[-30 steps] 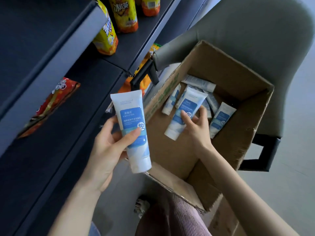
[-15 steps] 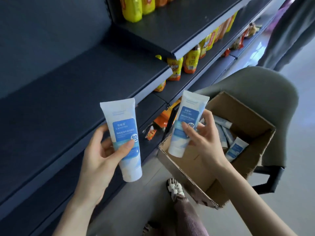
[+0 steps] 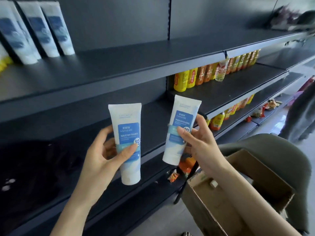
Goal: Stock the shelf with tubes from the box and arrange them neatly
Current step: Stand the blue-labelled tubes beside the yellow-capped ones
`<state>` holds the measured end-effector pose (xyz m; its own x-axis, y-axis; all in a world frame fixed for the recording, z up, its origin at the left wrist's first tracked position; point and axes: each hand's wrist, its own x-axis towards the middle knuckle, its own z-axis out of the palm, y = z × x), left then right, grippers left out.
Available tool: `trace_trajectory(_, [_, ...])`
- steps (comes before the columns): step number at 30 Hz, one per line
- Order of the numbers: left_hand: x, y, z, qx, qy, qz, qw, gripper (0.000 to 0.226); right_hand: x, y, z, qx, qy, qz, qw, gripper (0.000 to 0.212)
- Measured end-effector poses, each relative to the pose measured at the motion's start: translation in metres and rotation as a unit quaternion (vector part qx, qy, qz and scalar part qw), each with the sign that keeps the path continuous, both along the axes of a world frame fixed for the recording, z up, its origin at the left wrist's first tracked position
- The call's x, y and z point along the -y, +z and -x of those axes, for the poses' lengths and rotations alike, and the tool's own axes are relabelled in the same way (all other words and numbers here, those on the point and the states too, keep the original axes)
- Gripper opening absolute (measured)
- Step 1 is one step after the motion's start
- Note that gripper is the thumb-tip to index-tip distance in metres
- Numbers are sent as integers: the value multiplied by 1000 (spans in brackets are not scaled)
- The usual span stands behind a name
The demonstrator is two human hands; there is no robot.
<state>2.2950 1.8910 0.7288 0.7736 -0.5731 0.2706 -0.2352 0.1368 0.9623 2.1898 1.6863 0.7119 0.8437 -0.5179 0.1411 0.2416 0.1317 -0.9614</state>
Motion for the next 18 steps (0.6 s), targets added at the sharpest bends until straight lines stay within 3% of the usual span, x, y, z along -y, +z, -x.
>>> trace_trajectory(5, [-43,31,-9,39,47,38,997,41,-34,41,-19,14,44,48,998,44])
trace_trajectory(11, [-90,66,-20,75,123,80,986,35,-72,79,-47,43,108,13,993,47])
trace_trajectory(18, [-138,107,-33,113,205,100,967,37,-110,122,-92,81,176,69,979,44])
